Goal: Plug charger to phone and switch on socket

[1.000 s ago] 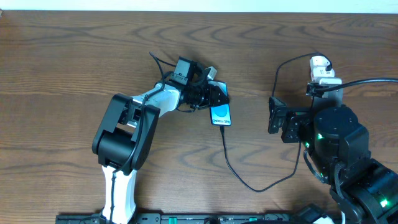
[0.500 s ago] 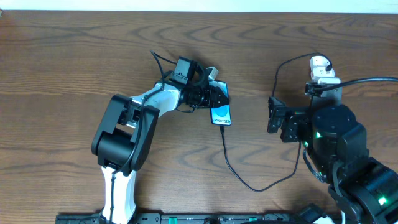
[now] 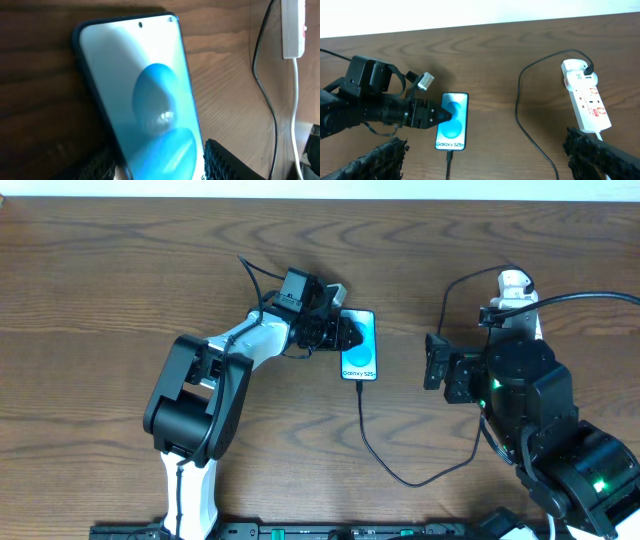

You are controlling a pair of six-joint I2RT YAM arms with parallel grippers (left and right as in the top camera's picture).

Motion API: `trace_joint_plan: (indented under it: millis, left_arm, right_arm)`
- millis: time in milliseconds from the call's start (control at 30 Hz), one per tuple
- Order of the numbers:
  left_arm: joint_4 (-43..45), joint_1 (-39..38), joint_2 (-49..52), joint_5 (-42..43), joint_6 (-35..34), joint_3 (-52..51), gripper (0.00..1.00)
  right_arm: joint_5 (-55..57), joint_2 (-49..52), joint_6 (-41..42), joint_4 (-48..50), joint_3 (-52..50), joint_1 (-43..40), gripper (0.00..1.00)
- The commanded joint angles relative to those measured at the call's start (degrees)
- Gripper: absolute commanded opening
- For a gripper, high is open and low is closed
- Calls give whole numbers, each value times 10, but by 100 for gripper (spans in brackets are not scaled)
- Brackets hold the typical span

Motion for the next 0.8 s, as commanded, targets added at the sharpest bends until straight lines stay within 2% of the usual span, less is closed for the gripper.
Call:
trace_joint_plan:
  millis: [0,300,433,500,767]
  left_arm:
    - [-21,4,36,-96,12,-22,57]
    - [-24,22,6,-104,12,-18,57]
    - [-55,52,-63,-160,12,-18,59]
    - [-76,64,-99,-189,17,-18,63]
    - [-140,84,-243,-196,84,-18,64]
  right_arm:
    - [9,0,6,-1,3,-2,99]
    - [9,0,6,-6,3,-2,99]
    - [9,0,6,-10,3,-2,99]
    - [9,2,6,-12,3,-2,99]
    - [-11,26,6,-14,3,-2,99]
